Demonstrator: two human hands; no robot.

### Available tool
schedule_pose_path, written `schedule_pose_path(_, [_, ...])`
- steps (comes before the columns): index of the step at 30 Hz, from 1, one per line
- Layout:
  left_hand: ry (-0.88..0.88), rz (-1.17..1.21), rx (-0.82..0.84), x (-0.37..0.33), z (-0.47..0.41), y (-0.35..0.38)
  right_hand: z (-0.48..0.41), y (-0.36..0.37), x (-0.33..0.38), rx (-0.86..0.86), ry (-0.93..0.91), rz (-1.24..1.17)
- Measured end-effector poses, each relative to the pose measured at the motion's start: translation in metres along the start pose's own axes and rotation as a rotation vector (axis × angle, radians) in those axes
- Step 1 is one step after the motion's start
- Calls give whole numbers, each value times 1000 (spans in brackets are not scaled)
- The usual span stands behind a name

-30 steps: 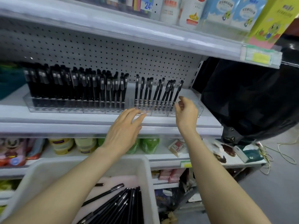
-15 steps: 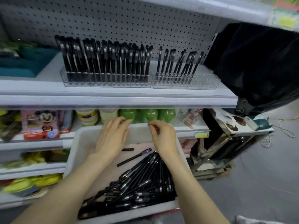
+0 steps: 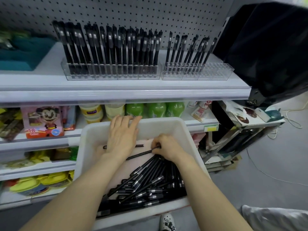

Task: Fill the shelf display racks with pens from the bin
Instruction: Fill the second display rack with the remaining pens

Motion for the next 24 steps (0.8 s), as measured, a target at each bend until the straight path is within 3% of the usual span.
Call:
schedule_pose_path(7, [82,61,-10,-5,-2,-2,11,-14,0,-84,-47,-372])
schedule_pose_path(16, [115,140,-125,-27,-28,-13,19,-76,17,-179,-26,-1343])
schedule_pose_path(20, [54,141,-89,-42,-66,-14,15,-92,16,-65,-46,-1394])
schedule_pose_path(24, [121,147,-40,-59,-109,-11,5,-117,-3,-127,-12,-1420])
Point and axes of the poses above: each hand's wrist, its own z-axis away from the middle knuckle, its own y-axis out of the palm, x = y × z, the point moved 1 cm from there along -z, towards the middle knuckle, and after that the axes turned 15 degrees about y, right-handed, at the moved point
